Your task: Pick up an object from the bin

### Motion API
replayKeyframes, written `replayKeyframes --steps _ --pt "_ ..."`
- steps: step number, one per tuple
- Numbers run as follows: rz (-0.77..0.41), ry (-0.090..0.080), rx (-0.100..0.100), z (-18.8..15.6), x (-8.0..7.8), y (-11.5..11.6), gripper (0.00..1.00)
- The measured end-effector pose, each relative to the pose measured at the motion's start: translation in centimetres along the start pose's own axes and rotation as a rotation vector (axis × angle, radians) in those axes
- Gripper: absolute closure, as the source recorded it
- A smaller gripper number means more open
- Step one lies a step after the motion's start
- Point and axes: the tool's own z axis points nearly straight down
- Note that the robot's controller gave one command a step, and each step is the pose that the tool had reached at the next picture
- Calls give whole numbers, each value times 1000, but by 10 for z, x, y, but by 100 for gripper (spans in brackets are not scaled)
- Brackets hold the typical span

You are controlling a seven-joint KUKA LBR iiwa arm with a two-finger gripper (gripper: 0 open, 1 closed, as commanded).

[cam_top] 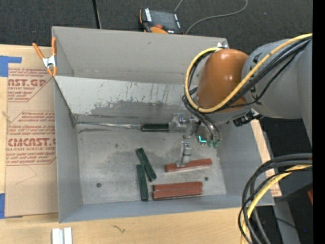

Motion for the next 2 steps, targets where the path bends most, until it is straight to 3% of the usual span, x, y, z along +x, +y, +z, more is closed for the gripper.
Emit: replayKeyframes --steps 1,2 --pt "-109 -1 1 72 9 -48 0" --pt "-74 -10 0 37 12 -53 0"
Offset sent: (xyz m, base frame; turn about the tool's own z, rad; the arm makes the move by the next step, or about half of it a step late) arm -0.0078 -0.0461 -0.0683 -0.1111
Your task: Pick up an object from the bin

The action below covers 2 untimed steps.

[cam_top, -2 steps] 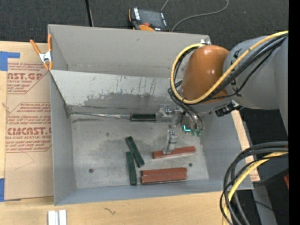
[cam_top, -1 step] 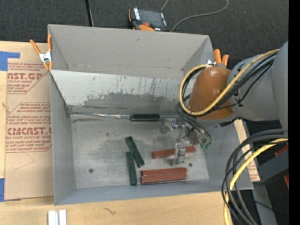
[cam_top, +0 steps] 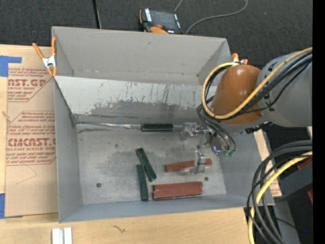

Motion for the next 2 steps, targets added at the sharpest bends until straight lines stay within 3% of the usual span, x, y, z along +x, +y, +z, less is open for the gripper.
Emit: replayKeyframes --steps 1,2 --pt "173 3 0 2 4 -12 0" --pt "293 6 -1 33 22 -14 0"
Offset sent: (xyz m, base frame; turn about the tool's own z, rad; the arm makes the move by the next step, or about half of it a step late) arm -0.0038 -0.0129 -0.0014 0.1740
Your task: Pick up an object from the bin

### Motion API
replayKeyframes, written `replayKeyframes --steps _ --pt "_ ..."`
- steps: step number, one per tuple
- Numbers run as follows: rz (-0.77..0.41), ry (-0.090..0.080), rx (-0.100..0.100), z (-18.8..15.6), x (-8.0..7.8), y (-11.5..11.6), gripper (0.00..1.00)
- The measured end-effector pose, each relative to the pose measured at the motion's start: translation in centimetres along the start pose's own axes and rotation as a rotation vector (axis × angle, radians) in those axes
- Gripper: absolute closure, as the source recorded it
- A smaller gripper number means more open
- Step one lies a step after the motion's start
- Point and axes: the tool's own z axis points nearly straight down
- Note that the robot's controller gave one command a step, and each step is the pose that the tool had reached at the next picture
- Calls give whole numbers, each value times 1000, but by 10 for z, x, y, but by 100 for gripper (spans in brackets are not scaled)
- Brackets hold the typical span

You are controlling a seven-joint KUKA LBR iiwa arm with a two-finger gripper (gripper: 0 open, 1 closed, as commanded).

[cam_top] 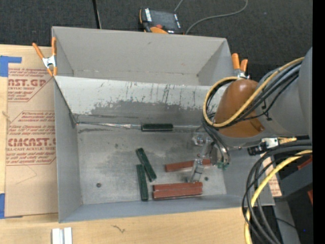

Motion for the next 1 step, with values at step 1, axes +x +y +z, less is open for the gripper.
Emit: replayKeyframes --steps 1 --pt "-1 -3 0 0 0 1 0"
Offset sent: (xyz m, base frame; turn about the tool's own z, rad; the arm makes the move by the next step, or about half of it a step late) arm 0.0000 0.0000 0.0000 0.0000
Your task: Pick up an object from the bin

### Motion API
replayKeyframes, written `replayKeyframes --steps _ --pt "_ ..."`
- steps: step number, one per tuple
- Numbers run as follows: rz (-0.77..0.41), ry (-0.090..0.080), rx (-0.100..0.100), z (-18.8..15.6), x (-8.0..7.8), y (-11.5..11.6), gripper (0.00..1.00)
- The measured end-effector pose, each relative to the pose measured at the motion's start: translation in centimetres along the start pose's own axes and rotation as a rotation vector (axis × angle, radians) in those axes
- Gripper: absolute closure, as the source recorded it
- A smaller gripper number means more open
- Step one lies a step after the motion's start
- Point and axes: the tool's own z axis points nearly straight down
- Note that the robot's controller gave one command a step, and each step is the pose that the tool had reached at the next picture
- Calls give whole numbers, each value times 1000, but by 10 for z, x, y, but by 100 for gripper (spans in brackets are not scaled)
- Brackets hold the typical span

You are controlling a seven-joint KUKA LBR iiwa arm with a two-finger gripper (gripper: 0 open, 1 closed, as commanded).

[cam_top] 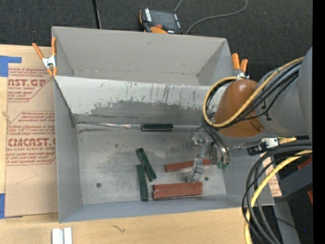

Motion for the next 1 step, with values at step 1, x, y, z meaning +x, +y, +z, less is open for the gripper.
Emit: replayKeyframes --steps 1 --pt "0 0 0 0 0 0 100"
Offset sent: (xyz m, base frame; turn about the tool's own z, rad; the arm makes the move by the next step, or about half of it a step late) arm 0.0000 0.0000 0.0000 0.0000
